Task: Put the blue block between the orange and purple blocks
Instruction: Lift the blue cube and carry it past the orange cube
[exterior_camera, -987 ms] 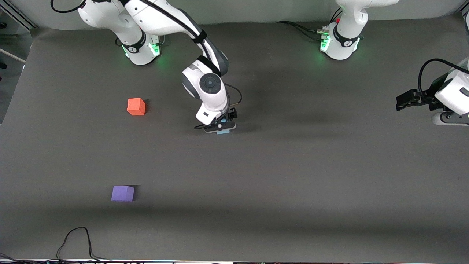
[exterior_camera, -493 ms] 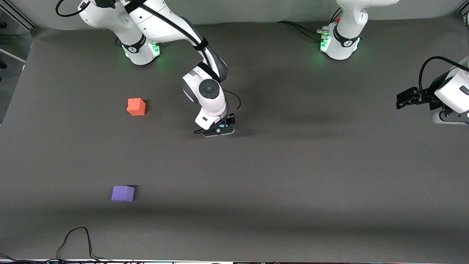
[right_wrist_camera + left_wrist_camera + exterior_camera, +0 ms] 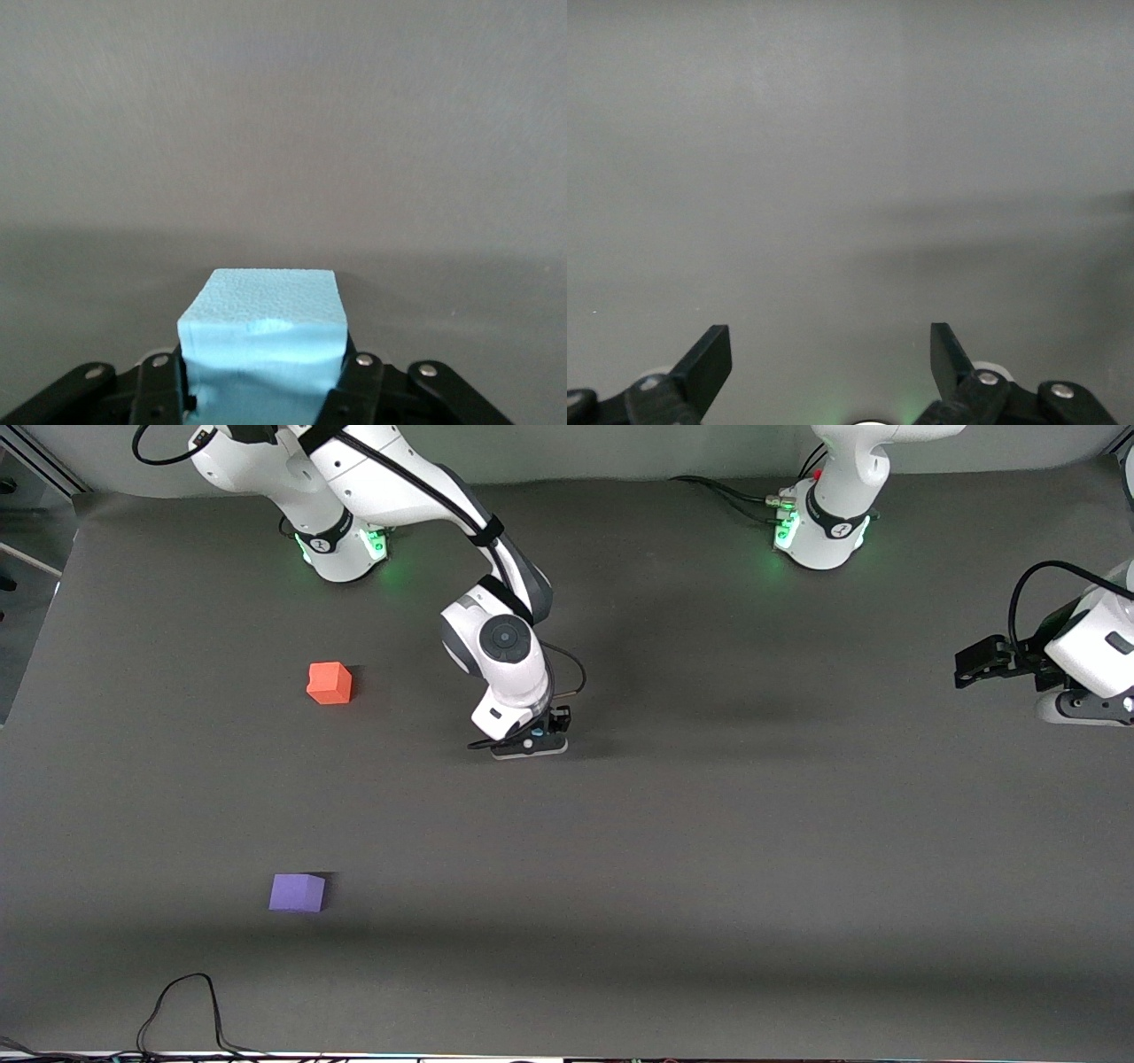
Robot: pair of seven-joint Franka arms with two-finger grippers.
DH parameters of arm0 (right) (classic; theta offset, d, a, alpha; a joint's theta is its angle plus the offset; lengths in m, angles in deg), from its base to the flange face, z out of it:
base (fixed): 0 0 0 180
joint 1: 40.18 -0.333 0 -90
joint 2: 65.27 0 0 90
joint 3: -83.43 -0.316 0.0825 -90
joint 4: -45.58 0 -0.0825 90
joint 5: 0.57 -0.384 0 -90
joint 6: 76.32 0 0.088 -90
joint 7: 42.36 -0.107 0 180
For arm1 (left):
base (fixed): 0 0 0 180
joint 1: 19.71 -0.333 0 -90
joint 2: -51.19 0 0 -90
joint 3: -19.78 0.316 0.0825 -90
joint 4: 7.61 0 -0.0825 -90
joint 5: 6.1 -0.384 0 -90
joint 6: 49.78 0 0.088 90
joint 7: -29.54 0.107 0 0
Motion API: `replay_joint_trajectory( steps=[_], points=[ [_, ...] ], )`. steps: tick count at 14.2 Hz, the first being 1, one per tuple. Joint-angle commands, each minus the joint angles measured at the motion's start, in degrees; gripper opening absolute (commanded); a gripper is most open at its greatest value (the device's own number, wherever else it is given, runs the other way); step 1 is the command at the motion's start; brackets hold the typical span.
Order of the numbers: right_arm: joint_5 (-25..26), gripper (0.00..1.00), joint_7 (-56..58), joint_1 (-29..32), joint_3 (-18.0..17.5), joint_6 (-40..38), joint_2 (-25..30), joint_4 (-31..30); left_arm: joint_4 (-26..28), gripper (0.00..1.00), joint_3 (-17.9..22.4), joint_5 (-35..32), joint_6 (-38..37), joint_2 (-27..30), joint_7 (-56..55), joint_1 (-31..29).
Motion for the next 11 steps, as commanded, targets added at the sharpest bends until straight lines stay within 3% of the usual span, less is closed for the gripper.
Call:
replay_joint_trajectory(
  steps=[1,4,8,11],
  points=[
    [0.3,0.06,1.3,2.7,0.0,-7.1,6.4,1.3,-0.8,1.00,0.8,-0.6,-1.1,0.1,1.0,1.0],
    [0.2,0.06,2.3,5.1,0.0,-23.3,13.3,8.9,-0.8,1.00,0.7,-0.6,-1.1,0.0,0.8,1.1],
    [-0.5,0.06,5.3,10.0,0.5,-42.3,18.3,22.3,-0.9,1.00,0.7,-0.6,-1.0,0.0,0.4,0.9],
    [-1.3,0.06,8.6,13.9,0.5,-49.5,20.6,27.6,-0.9,1.00,0.7,-0.6,-0.3,0.1,0.4,1.0]
  ],
)
